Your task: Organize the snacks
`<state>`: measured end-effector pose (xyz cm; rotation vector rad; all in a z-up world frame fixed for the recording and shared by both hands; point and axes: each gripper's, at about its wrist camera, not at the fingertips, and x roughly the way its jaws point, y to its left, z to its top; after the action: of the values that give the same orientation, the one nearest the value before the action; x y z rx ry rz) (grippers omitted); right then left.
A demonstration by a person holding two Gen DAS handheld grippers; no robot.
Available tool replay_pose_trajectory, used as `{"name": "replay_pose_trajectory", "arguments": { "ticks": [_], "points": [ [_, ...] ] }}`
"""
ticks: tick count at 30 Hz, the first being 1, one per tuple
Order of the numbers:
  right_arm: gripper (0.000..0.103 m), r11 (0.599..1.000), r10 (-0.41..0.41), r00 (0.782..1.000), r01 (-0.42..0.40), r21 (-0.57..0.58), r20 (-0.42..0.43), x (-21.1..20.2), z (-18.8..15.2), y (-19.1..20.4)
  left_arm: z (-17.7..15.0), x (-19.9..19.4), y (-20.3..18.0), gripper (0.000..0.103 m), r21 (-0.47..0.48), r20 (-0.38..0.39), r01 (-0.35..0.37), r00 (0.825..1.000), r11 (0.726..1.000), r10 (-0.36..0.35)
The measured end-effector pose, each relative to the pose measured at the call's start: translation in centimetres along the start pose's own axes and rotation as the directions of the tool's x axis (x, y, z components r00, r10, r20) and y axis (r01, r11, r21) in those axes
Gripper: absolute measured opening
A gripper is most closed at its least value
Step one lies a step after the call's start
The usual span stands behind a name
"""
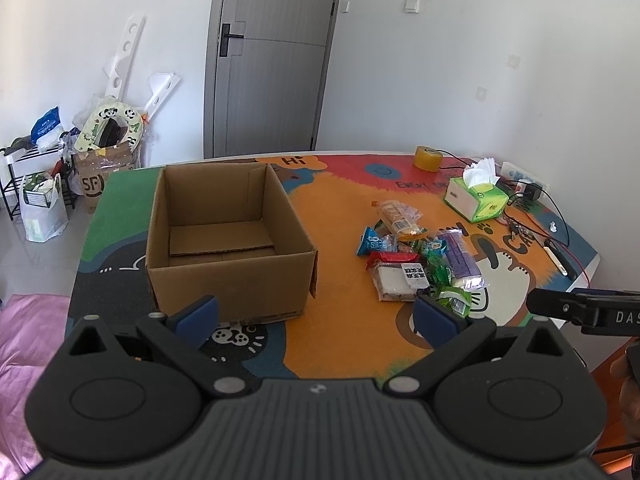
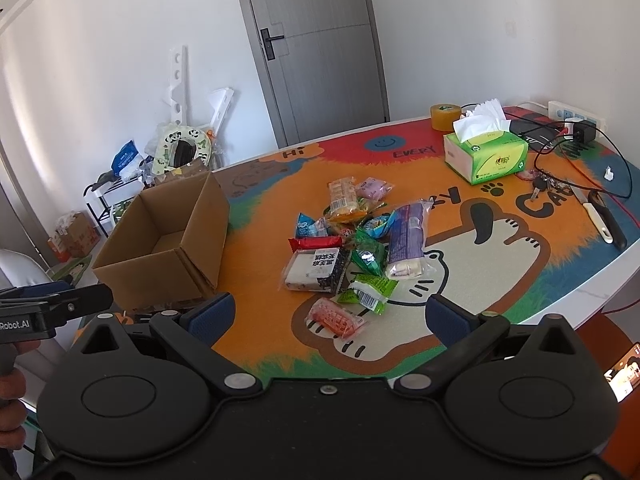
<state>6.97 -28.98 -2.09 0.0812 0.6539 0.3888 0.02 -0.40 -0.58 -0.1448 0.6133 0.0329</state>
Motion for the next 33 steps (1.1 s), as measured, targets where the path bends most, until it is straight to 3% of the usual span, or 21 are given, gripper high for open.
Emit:
{"name": "replay_pose_trajectory", "arguments": {
  "ticks": [10, 27, 33],
  "points": [
    [0.103, 0.999, 0.019, 0.998, -0.017, -0.035, 0.065, 0.2, -0.3, -0.5, -0.2, 1.0, -1.0, 0.103, 0.028, -0.014, 0.012, 1.000, 1.000, -0.011],
    [0.103, 0.999, 0.029, 0.999, -0.030, 0.017, 0.038, 3.9, -2.0, -3.9, -1.1, 5.7, -4.0, 0.102, 0.069, -0.012, 0.090, 0.996, 0.994, -0.089],
    [0.091, 0.997, 0.065, 0.998, -0.065, 0.046, 0.019, 5.8, -2.4, -4.9, -2.1, 7.9, -5.0, 0.100, 0.083, -0.048, 0.140, 0.990, 0.987, -0.136]
  ]
}}
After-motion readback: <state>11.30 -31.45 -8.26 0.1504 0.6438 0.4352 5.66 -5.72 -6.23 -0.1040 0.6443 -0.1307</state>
